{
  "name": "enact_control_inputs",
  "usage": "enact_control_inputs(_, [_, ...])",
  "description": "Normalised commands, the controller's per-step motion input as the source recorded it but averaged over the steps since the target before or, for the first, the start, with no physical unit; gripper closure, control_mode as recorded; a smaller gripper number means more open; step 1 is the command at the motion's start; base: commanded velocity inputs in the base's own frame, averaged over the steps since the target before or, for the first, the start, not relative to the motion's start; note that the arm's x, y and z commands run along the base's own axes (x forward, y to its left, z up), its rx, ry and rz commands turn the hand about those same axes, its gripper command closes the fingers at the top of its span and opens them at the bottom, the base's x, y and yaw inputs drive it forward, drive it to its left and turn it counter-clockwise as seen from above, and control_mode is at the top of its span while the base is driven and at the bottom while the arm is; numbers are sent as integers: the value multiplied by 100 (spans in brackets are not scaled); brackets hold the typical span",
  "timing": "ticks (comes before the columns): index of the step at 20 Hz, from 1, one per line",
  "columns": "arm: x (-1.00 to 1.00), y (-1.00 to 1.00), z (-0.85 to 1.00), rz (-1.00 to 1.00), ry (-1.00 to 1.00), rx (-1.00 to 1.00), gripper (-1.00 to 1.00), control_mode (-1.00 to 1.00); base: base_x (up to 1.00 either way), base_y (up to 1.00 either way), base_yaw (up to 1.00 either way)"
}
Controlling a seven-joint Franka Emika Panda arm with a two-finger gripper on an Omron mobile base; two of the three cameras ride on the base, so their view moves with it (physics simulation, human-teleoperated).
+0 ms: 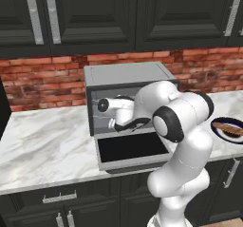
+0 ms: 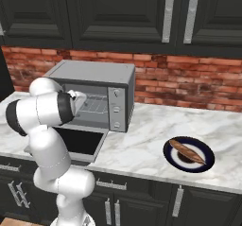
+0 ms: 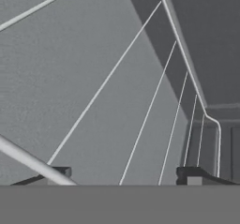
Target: Pull the toaster oven rack outwards. Pick up the baguette from the plate and place it on the toaster oven rack. Close the toaster oven door fully and set the temperature to the lowest setting.
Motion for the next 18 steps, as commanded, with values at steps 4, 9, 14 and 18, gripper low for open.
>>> enact_control_inputs(4, [19, 0, -29, 4, 0, 0, 100, -100, 0, 0, 0])
enact_control_inputs(9, [-4, 0, -19, 1, 4, 0, 100, -100, 0, 0, 0])
enact_control_inputs(14, [-46, 0, -14, 0, 14, 3, 100, -100, 0, 0, 0])
enact_control_inputs(18, [-93, 0, -11, 0, 15, 7, 100, -100, 0, 0, 0])
